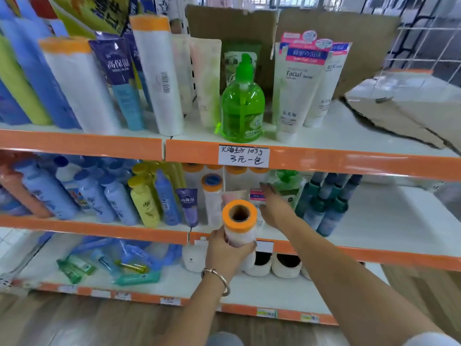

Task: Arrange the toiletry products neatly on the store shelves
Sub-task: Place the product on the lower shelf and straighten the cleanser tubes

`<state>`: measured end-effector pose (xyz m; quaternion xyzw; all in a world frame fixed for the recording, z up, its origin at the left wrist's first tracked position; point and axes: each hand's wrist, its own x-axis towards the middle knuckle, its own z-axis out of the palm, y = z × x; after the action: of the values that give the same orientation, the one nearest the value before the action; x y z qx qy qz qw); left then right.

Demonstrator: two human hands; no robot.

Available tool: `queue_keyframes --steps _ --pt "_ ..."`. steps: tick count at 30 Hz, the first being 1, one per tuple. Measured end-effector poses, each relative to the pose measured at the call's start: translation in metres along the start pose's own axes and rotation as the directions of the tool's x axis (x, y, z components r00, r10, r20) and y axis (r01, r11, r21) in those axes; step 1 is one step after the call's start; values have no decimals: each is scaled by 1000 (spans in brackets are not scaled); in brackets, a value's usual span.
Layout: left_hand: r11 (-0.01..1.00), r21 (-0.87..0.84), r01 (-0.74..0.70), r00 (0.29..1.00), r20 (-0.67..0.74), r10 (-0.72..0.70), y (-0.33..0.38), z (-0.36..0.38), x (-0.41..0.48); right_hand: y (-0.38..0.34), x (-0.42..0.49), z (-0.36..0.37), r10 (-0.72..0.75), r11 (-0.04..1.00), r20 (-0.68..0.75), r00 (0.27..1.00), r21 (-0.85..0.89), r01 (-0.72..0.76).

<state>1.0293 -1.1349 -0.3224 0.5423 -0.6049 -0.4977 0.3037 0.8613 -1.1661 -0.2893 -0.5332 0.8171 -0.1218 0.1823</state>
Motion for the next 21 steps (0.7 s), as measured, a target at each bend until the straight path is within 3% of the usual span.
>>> queue_keyframes --steps 3,7,13,16,21 --pt "999 -39 -6 999 -42 5 -8 1 9 6 18 12 46 992 36 998 -116 -42" --pt "998 -67 -19 999 -36 17 -15 -4 20 12 14 21 -12 975 -74 997 -223 -5" --pt "999 -53 11 999 -51 -13 4 0 14 34 -47 13 -72 995 -288 955 42 87" --pt "997 -71 -2 999 -54 -2 22 17 16 55 -77 0 39 983 -319 947 181 20" --pt "999 18 -35 999 -39 36 44 53 34 82 -106 -15 138 964 -365 921 262 -40"
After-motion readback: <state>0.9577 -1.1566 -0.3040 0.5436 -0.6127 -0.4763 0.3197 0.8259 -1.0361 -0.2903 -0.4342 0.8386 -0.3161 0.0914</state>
